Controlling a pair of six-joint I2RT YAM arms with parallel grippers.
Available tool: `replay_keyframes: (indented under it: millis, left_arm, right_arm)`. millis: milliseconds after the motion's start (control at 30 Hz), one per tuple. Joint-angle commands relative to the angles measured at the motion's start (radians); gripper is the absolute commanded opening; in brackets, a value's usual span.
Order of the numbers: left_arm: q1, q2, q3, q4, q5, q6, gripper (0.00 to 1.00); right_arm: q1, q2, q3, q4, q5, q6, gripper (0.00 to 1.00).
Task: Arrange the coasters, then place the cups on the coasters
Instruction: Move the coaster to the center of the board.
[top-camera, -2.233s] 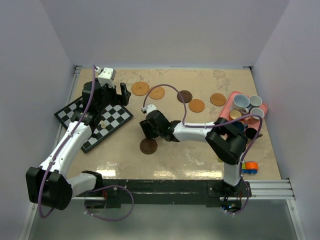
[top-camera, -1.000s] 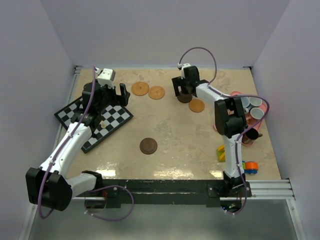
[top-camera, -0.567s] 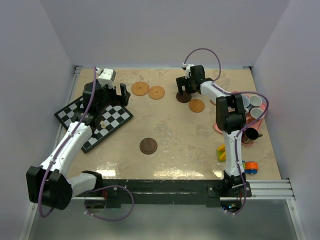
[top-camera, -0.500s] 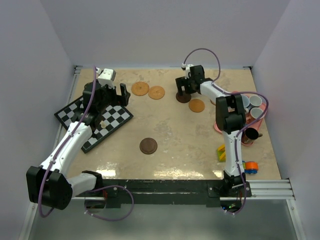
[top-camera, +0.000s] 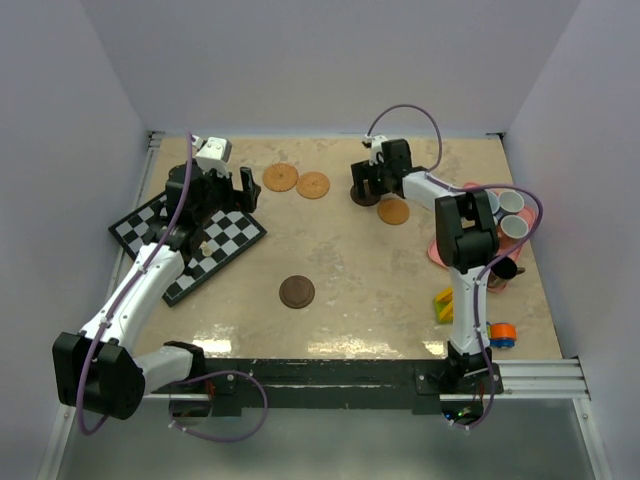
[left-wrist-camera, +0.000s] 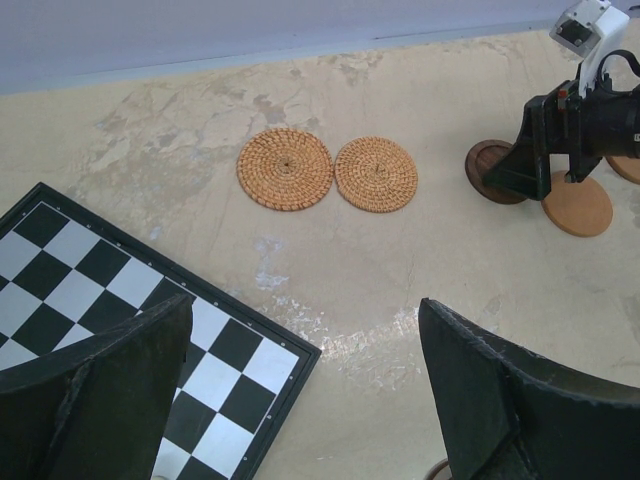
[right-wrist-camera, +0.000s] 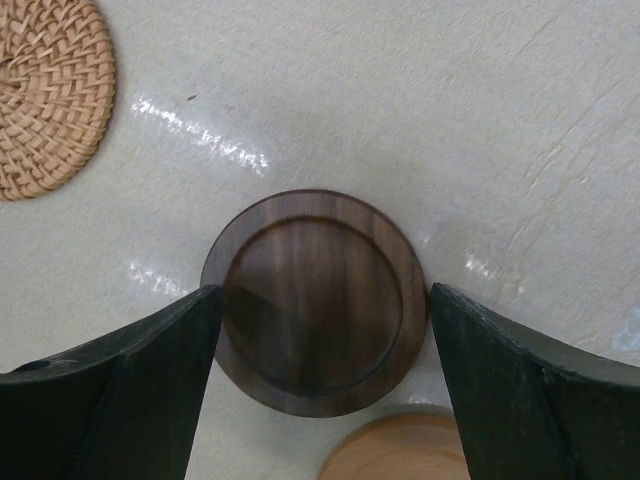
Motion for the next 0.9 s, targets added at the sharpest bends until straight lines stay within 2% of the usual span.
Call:
replay_keyframes:
  millis: [0,133,467,733,867]
  left_arm:
    - [-0.005,0.001,0.006,0.037,0.021,-0.013,1.0]
    - [-0.005,0.001,0.006,0.034,0.02,-0.013,1.0]
    - [-0.005,0.001,0.003,0.037,0.023,-0.018,1.0]
    - [-0.006,0.0,0.004,0.037,0.023,-0.018,1.0]
    - [-0.006,-0.002,0.004,0.037,0.023,-0.018,1.0]
  right_arm:
    - [0.032,-0.04,-0.094,-0.018,-0.055,0.038,0.87]
    - [0.066,-0.06,-0.145,-0.015,0.003,0.044,0.8]
    - [0.204,-0.156,-0.333,0.027,0.069,0.072,0.77]
    - [0.25,-0.29,-0.427,0.019,0.068,0.129,0.77]
    - [0.265,-0.365,-0.435,-0.003,0.094,0.139,0.85]
